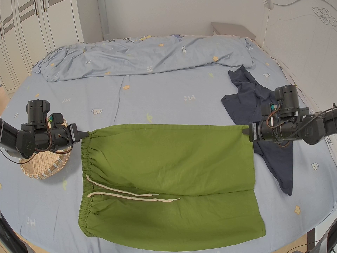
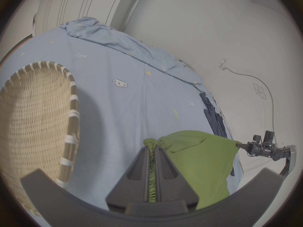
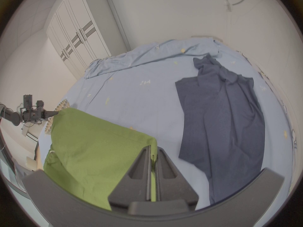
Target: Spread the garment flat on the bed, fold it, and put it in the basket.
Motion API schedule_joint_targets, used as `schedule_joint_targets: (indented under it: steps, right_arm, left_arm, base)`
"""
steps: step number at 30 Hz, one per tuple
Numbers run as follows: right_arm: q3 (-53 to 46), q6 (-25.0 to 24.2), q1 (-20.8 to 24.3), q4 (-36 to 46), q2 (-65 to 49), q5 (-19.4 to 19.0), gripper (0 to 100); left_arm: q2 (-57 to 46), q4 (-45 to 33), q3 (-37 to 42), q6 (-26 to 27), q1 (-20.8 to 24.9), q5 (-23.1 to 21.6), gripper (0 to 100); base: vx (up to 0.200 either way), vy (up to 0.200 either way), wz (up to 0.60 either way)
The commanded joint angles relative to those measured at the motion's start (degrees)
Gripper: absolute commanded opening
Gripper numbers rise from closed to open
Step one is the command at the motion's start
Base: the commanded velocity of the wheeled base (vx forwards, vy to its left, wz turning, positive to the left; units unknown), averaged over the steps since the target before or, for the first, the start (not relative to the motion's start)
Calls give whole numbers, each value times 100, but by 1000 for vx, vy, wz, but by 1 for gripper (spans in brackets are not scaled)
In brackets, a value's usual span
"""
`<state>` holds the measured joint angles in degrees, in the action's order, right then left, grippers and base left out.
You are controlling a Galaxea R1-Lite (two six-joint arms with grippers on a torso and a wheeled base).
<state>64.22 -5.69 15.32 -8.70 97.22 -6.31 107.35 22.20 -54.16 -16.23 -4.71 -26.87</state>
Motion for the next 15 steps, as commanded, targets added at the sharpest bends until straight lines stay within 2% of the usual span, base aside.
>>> schedule_joint_targets:
  steps: [1, 9, 15]
  right_arm:
    - [899, 7, 146, 0, 842, 394, 0]
    - [1928, 33, 164, 0, 1379, 526, 0]
    - [2903, 218, 111, 167, 1888, 649, 0]
  left_arm:
    - [155, 13, -235, 84, -241, 6, 0]
    - [199, 21, -455, 111, -180, 6, 0]
    - [647, 13, -833, 392, -197, -3, 0]
  base:
    - [0, 0, 0]
    - [0, 0, 0]
    - [0, 0, 0]
